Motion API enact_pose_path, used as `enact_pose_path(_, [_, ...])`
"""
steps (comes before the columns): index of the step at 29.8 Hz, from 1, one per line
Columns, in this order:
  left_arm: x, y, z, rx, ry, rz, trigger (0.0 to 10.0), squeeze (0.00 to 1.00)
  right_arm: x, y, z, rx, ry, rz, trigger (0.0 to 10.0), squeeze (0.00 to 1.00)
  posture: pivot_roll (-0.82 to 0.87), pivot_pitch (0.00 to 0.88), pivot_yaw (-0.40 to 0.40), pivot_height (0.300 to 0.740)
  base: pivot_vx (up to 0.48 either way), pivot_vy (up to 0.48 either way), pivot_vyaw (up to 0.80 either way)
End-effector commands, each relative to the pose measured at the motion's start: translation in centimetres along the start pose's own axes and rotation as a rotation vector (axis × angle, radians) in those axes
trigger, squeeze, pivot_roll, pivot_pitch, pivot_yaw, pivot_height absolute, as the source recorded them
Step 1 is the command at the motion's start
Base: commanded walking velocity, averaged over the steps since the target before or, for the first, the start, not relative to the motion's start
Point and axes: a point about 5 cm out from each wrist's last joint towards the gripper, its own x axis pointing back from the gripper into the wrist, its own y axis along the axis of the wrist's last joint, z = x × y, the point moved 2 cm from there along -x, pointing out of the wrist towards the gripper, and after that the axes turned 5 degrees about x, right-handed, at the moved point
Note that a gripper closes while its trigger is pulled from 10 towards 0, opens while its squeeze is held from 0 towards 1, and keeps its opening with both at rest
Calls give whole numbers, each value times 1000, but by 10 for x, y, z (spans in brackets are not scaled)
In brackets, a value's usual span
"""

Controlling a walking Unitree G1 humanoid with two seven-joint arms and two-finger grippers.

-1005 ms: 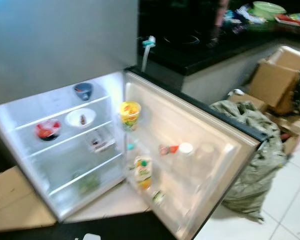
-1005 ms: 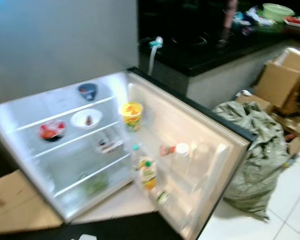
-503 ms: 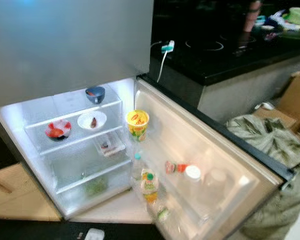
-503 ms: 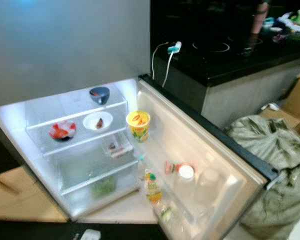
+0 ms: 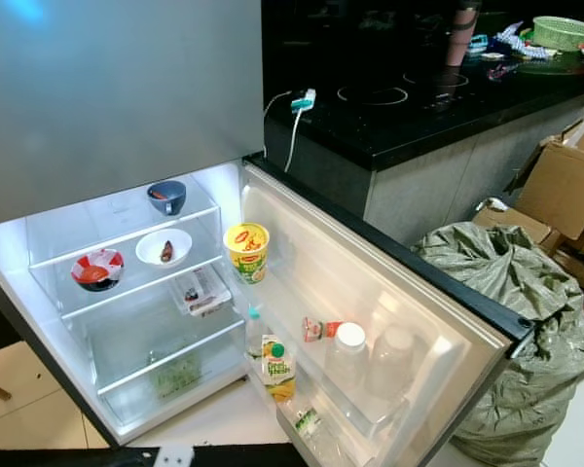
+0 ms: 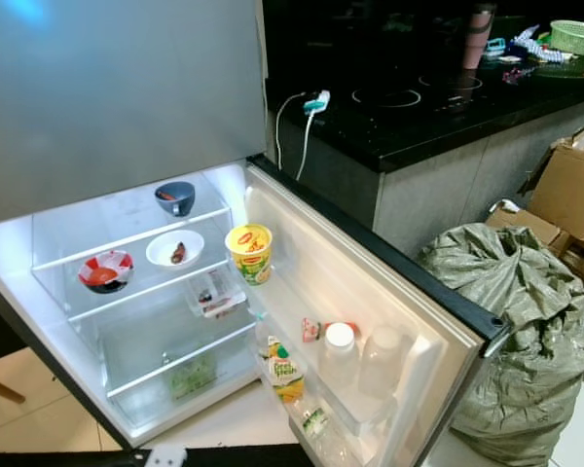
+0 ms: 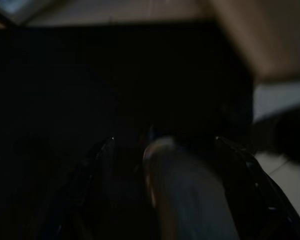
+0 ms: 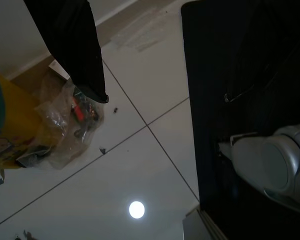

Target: Restocking fridge

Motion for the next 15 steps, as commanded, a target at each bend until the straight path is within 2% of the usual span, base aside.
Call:
enact_pose_path(1, [2,49,10,-11,-71,-181,10000,0,0,-1,0,-1,-1,7,10000,0,-93,42,-16,740,0,0,0])
enact_pose_path(2, [2,49,10,-11,-71,-181,10000,0,0,-1,0,-1,-1,7,10000,0,-93,42,-16,740,0,0,0])
enact_pose_path(3, [2,63,7,-35,-125,-227,10000,0,0,-1,-1,2,-1,9,10000,0,-93,42,-16,740,0,0,0])
enact_pose_path(6, [2,63,7,-35,-125,-227,10000,0,0,-1,-1,2,-1,9,10000,0,-93,42,-16,740,0,0,0])
enact_pose_path(9, [7,114,-10,-177,-319,-359,10000,0,0,0,-1,1,1,6,10000,0,-89,42,-15,740,0,0,0])
enact_pose_path(10, [7,114,-10,-177,-319,-359,10000,0,0,0,-1,1,1,6,10000,0,-89,42,-15,740,0,0,0])
enact_pose_path(11, [12,137,-19,-233,-409,-419,10000,0,0,0,-1,-1,2,5,10000,0,-91,42,-12,740,0,0,0])
enact_pose_path(12, [12,137,-19,-233,-409,-419,10000,0,0,0,-1,-1,2,5,10000,0,-91,42,-12,740,0,0,0])
enact_pose_path(14, [31,183,-42,-345,-610,-538,10000,0,0,0,0,-3,2,8,10000,0,-91,42,-12,740,0,0,0])
enact_pose_path(15, [31,183,-42,-345,-610,-538,10000,0,0,0,0,-3,2,8,10000,0,-91,42,-12,740,0,0,0])
